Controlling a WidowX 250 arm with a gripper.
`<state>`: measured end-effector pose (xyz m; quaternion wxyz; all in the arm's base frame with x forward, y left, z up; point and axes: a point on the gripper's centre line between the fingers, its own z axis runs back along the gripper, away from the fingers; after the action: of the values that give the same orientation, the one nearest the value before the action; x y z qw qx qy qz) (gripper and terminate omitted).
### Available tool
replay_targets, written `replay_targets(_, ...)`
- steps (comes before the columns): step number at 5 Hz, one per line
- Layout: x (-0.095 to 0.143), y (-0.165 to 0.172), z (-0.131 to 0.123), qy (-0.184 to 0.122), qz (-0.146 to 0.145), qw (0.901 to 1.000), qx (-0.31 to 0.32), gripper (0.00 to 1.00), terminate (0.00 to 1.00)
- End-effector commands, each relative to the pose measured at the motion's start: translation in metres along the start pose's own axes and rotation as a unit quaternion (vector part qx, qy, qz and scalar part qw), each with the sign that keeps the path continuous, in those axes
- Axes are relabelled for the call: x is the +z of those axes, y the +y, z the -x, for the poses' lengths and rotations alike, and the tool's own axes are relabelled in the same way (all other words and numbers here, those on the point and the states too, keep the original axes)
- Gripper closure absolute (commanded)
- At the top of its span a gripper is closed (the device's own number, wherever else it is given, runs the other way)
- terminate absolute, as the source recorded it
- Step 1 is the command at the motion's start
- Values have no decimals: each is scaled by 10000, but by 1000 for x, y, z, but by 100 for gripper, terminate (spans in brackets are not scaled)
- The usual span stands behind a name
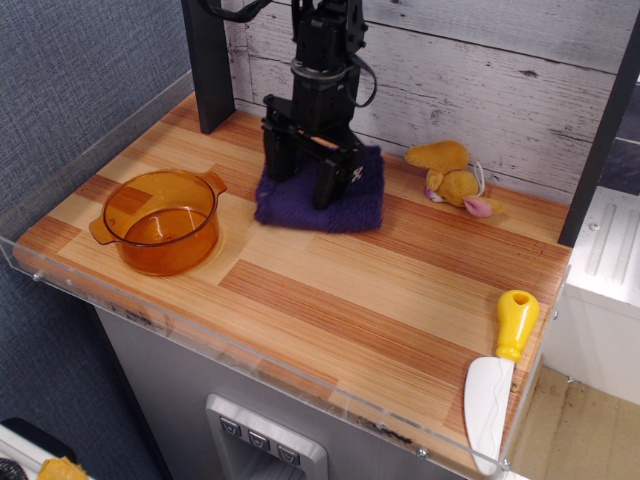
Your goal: Move the purple cloth to the back center of the table adjacent to the brown vegetables.
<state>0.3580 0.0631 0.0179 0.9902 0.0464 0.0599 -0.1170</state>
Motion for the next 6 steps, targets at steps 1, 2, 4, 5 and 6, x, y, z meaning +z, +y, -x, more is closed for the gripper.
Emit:
replay_targets(1, 73, 3, 7, -955, -73, 9949, 303, 0, 0)
replay_targets(2, 95, 4, 11, -1236, -196, 9911, 457, 0, 0)
replay_targets(4, 126, 0, 29, -1711, -394, 9819, 716, 0, 0)
replay_targets(5, 126, 0, 29, -1711, -394, 9819, 716, 0, 0)
replay_targets(6, 126, 0, 29, -1711, -394, 9819, 716, 0, 0)
